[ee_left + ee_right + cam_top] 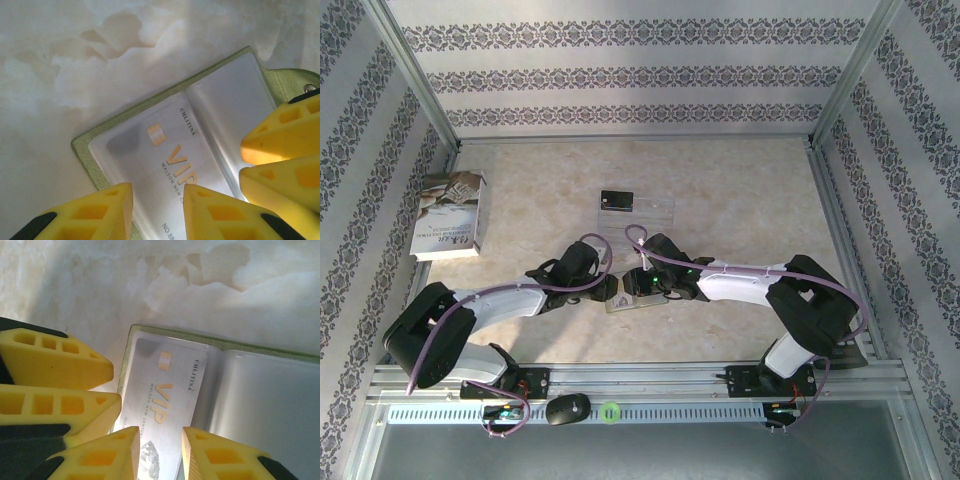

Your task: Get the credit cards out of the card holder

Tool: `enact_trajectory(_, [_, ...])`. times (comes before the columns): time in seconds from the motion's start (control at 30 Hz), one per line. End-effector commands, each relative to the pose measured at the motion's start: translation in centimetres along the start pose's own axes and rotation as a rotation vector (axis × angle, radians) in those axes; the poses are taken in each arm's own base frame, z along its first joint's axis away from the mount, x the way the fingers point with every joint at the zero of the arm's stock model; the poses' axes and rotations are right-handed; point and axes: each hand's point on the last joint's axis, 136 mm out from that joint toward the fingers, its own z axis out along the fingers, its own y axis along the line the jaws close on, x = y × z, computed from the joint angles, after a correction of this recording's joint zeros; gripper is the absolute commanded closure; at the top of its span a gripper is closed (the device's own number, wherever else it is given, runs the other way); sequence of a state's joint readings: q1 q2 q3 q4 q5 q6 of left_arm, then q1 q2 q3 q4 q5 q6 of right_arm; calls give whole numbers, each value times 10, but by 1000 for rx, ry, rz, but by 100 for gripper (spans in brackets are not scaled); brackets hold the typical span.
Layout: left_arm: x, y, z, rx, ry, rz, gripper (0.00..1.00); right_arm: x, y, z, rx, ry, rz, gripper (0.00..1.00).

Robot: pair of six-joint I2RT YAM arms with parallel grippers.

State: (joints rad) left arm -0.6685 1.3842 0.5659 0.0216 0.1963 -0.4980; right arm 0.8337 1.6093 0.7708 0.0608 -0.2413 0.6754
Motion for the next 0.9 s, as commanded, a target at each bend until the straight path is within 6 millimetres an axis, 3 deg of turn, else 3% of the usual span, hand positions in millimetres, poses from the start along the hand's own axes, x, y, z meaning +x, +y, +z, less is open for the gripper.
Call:
enact_trajectory(0.0, [-3, 2, -1, -77, -9, 75, 66, -7, -6, -5, 40, -27, -14, 72])
enact_trajectory(0.17, [1, -5, 3, -145, -5, 161, 64, -9, -13, -11, 52, -47, -8, 72])
enact_trajectory(0.5, [31, -6, 25, -167, 93, 174, 61, -7, -20, -18, 64, -61, -23, 72])
enact_trajectory(0.7, [34, -2, 23, -185, 103, 187, 75, -2, -13, -10, 36, -24, -40, 72])
enact_trajectory(0.87, [41, 3, 26, -198, 132, 194, 81, 1, -11, -4, 18, -4, -29, 72])
